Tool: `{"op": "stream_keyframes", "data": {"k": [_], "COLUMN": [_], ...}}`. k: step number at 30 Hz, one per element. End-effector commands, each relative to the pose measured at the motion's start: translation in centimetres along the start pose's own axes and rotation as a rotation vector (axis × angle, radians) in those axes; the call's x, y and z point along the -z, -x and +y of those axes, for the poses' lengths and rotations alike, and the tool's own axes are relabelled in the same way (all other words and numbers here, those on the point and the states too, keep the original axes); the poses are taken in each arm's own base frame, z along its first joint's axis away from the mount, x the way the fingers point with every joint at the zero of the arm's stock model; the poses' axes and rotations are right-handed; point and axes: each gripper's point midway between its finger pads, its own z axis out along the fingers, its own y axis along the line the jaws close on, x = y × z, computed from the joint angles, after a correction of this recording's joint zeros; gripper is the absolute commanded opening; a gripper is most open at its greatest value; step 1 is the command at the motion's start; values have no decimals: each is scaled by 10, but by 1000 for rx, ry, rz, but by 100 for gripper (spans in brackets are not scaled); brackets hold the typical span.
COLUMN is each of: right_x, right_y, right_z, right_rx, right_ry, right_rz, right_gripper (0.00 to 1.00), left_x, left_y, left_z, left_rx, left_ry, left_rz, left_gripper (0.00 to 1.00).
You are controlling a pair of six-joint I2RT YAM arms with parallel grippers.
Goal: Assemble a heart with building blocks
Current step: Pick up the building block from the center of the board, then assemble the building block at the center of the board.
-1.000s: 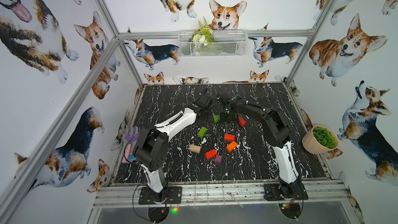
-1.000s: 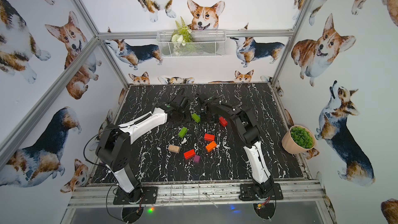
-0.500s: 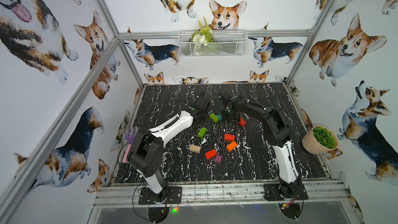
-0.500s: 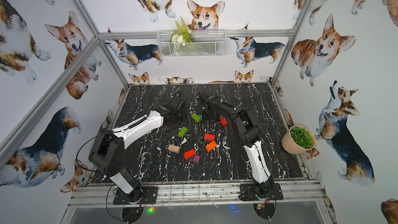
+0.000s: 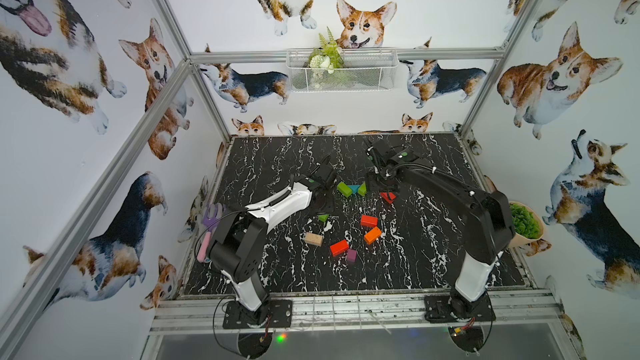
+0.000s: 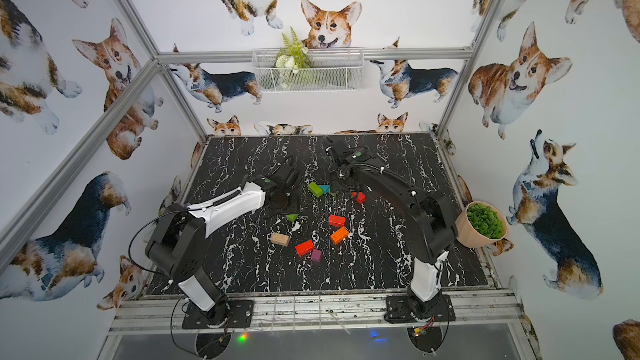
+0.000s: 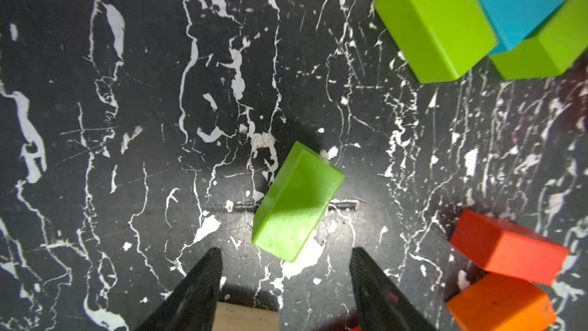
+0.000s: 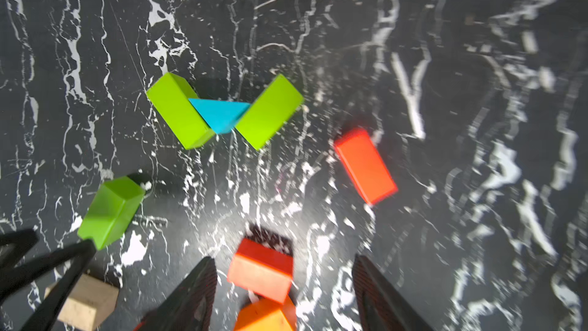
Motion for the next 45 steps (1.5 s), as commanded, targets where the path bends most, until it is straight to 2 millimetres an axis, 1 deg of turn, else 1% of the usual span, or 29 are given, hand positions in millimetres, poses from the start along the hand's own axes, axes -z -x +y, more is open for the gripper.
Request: {"op": "stream_keyframes", "data": {"k": [1,3,6,9,11,13,15,17,20,21,25,30,34,35,36,37,40,42,45], "right_x": [9,11,14,15,10,5,5,10,14,15,15,16,17,17,17,18,21,24,27], "right_y": [-24,-36,-49,-55,-55,-54,-51,-48,-46,-47,-53,-60,-62,-63,-63,-63,-62,-63,-62], "right_z": [-15,-21,-27,-36,-45,-55,-59,-59,-59,-59,-60,-63,-65,-66,-66,-66,-67,-68,-69], "right_rx": [-13,-31,-51,-63,-81,-110,-123,-117,-116,-119,-135,-141,-143,-144,-145,-145,-143,-141,-139], "right_ry": [-19,-19,-13,-28,-32,-37,-34,-32,-30,-27,-13,-17,-19,-21,-21,-20,-22,-24,-25], "right_rz": [27,33,39,37,37,48,52,42,34,35,36,39,37,37,37,35,31,30,22], "right_gripper": [70,71,71,71,71,70,69,69,69,69,69,69,69,69,69,69,69,69,69], "left_x": [-5,-10,-23,-31,-36,-40,-39,-35,-31,-30,-29,-36,-45,-47,-50,-52,-54,-50,-33], "left_y": [-6,-9,-11,-9,-7,-5,-2,4,14,18,20,17,14,13,12,13,14,16,17], "left_z": [5,4,11,15,13,12,8,3,-5,-8,-21,-25,-28,-29,-28,-26,-23,-22,-17], "left_rx": [-78,-97,-127,-149,-161,-165,-170,-183,-239,-263,-361,-457,-466,-463,-456,-445,-419,-395,-354], "left_ry": [23,23,71,106,100,101,82,58,38,30,-20,-33,-44,-48,-43,-31,-12,-6,5], "left_rz": [32,50,80,80,71,65,52,29,5,4,28,75,101,103,106,106,102,89,55], "left_gripper": [67,67,65,61,57,49,40,27,3,0,0,0,1,7,17,24,36,40,43]}}
